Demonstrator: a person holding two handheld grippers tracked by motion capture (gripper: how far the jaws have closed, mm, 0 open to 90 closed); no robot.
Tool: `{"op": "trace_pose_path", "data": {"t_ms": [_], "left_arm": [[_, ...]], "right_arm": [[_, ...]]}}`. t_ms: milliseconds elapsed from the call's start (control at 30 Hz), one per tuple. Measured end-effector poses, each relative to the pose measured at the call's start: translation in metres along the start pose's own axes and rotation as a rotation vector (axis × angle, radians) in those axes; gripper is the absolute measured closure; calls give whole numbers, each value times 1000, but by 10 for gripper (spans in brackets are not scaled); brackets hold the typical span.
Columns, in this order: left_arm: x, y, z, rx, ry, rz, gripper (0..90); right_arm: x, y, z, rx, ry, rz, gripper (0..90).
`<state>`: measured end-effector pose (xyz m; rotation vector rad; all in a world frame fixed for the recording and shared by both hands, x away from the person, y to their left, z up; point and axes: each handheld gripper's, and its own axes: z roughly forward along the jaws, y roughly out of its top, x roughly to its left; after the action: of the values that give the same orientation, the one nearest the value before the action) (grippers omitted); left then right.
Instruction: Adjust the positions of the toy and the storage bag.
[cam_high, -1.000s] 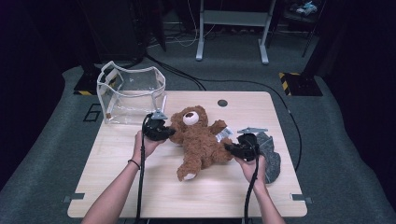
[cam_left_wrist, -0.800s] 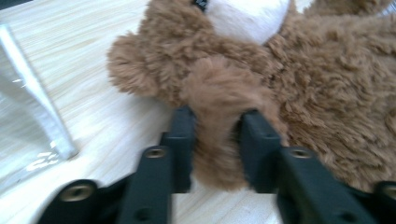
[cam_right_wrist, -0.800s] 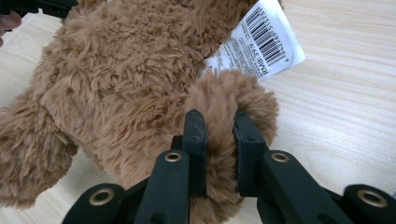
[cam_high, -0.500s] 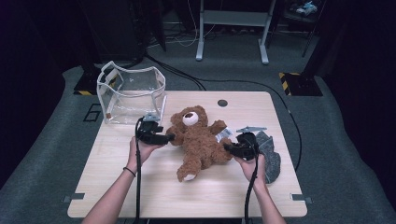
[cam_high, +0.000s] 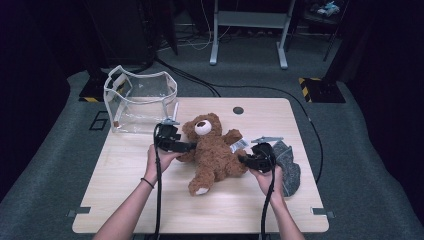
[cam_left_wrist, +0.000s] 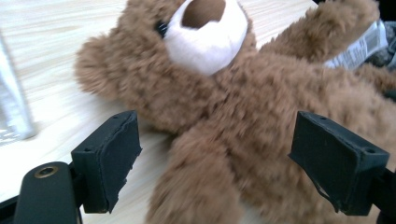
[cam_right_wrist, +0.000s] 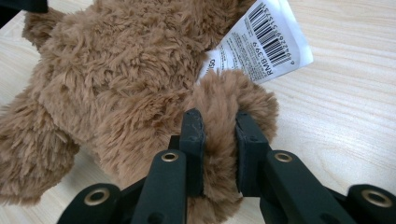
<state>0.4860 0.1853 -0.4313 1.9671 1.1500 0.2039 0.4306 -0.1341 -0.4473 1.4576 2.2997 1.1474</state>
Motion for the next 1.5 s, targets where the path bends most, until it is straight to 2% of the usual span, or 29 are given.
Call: {"op": "trace_pose_path", "data": {"t_ms": [67,133,167,233,333,367,400,433,500,533,633,667,800,833,933,1033,1100,1167,1233,1267,1300,1400,1500], "left_arm": [[-2,6,7,29,-2,-7,148],[-4,11,17,54,-2,-32,145],[-4,13,21,58,-12,-63,145],[-7,18,27,61,-4,-79,141],[-10,25,34,65,0,-106,141],[-11,27,36,71,11,-108,141],[-12,30,40,77,25,-114,141],[-12,32,45,88,24,-138,142],[-12,35,53,106,42,-136,139],[-12,35,57,111,44,-160,135],[-15,38,66,127,70,-175,125],[-15,40,68,134,81,-172,121],[-17,41,76,162,121,-172,105],[-17,41,77,173,138,-157,100],[-20,40,81,186,173,-151,85],[-21,41,84,195,187,-148,76],[-22,41,86,203,196,-159,70],[-21,40,87,216,202,-165,58],[-18,38,88,228,202,-179,42],[-16,38,89,233,199,-191,33],[-15,37,89,236,196,-201,26],[-11,35,91,246,188,-215,10],[-11,34,94,259,196,-212,7]], "right_arm": [[0,0,0,1,1,-2,763],[1,0,1,2,-8,-5,759],[1,-1,0,2,-11,-7,755],[1,-1,0,2,-24,-15,740],[0,-1,0,-3,-40,-32,637],[1,-1,-1,-1,-37,-6,606],[0,-2,-1,-8,-39,-8,572],[-1,-2,-1,-16,-37,-11,539],[-2,-1,-2,-9,-39,-3,541],[-2,-2,-2,-15,-40,-13,535],[-1,-2,-3,-19,-38,-15,521],[0,-2,-3,-16,-36,-1,519],[-1,-3,-2,-18,-40,3,467],[-2,-3,-3,-25,-44,10,449],[-6,-5,-8,-45,-58,30,410],[-14,-8,-15,-60,-81,51,354],[-19,-10,-21,-71,-120,56,324],[-28,-13,-28,-85,-178,58,280],[-36,-17,-32,-77,-253,49,171],[-40,-20,-33,-68,-282,53,166],[-45,-25,-35,-67,-283,60,152],[-57,-37,-34,-52,-346,84,151],[-67,-52,-28,-40,-369,104,150]]}}
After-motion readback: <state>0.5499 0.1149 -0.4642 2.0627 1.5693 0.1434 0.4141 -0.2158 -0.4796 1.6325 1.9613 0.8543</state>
